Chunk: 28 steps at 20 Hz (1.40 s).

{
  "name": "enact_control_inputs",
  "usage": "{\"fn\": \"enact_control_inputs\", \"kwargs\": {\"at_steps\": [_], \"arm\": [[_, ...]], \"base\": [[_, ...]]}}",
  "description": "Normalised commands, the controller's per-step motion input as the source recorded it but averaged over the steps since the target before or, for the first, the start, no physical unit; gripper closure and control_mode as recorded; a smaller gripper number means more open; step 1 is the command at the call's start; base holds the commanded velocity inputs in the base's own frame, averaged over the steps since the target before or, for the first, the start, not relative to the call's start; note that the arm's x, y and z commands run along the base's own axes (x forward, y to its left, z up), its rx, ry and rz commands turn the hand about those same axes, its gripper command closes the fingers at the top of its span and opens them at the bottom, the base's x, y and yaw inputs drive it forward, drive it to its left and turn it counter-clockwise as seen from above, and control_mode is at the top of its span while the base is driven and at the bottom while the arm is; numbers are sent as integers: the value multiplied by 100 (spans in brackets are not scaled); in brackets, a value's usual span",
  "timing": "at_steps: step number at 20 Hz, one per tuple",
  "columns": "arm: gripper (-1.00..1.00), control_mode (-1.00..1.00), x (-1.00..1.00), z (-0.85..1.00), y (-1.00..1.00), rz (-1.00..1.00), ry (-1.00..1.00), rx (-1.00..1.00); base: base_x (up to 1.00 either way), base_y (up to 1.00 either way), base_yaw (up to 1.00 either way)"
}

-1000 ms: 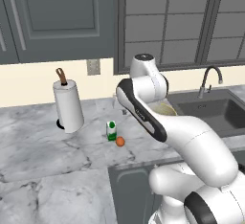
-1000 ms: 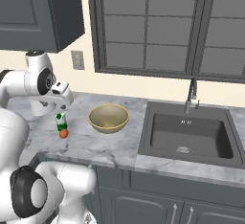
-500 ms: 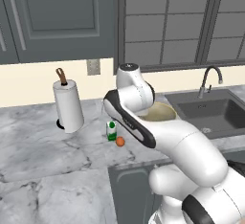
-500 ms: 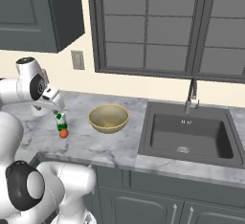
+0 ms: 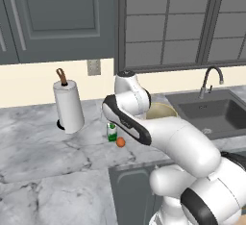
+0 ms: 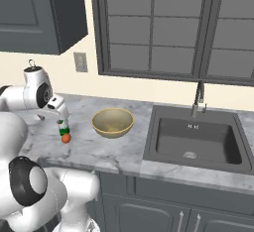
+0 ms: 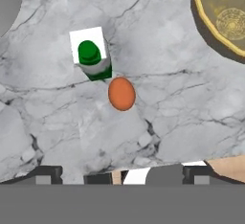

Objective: Gather the eggs and milk located in the vicinity of the sink area and place them right next to the bowl.

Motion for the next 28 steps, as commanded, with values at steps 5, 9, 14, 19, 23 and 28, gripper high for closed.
{"fn": "enact_control_inputs", "kwargs": {"at_steps": [5, 9, 14, 19, 23, 28], "arm": [[-100, -100, 38, -16, 0, 0, 2, 0], [-100, -100, 30, 0, 2, 0, 0, 0], [-100, -100, 16, 0, 4, 0, 0, 0], [-100, -100, 21, -13, 2, 0, 0, 0], [-100, -100, 10, -30, 0, -3, 0, 0], [-100, -100, 6, -28, 2, -4, 0, 0]], "base": [[0, 0, 0], [0, 0, 0], [0, 0, 0], [0, 0, 0], [0, 0, 0], [0, 0, 0]]}}
